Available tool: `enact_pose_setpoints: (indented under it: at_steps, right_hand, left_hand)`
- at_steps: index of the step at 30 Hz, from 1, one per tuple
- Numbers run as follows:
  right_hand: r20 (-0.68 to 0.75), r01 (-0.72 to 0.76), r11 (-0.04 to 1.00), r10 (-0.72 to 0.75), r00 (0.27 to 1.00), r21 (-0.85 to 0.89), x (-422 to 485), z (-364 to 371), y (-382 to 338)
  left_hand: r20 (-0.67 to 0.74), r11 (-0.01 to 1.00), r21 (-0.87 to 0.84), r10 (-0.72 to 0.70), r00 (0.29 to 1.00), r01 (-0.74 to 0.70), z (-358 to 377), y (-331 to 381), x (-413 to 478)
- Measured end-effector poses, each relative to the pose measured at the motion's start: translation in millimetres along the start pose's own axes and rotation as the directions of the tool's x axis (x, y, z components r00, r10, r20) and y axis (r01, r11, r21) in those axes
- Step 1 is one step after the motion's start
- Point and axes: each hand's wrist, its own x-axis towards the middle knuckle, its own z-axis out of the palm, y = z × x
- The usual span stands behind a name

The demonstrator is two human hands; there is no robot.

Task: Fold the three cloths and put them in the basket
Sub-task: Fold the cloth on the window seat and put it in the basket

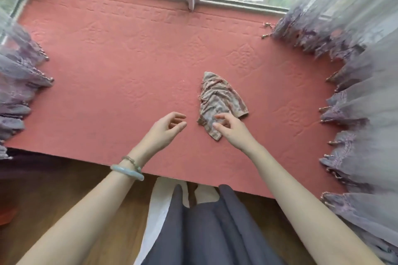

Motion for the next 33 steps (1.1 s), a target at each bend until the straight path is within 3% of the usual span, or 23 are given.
enact_pose_setpoints:
  at_steps: [6,11,17,21,25,30,33]
  right_hand:
    - [-0.120,-0.108,0.994,0.103,0.987,-0.036,46.6,21.1,54.3]
    - [-0.152,-0.144,0.955,0.107,0.983,-0.257,73.1,46.3,111.1]
    - [-0.202,-0.076,0.801,-0.057,0.978,-0.594,100.0,68.2,144.4]
    - [-0.212,-0.019,0.715,-0.181,0.960,-0.699,105.1,69.6,150.6]
    - [-0.223,0.038,0.728,-0.260,0.939,-0.685,102.8,63.6,151.2]
    - [-0.289,0.057,0.902,-0.196,0.937,-0.429,98.5,47.3,138.6]
    - [-0.322,0.111,0.934,-0.226,0.919,-0.338,87.0,30.7,119.3]
  left_hand:
    - [0.163,0.968,0.226,0.070,0.984,-0.106,31.7,-46.2,77.5]
    - [0.206,0.827,0.463,0.250,0.946,-0.319,62.1,-87.7,127.7]
    - [0.195,0.656,0.639,0.369,0.909,-0.403,83.7,-106.0,157.8]
    - [0.175,0.623,0.652,0.432,0.885,-0.433,86.2,-107.3,166.7]
    - [0.211,0.559,0.652,0.516,0.830,-0.513,84.7,-104.4,170.9]
    - [0.183,0.599,0.606,0.535,0.825,-0.523,78.3,-92.1,169.3]
    - [0.223,0.604,0.583,0.524,0.822,-0.543,73.4,-80.8,160.9]
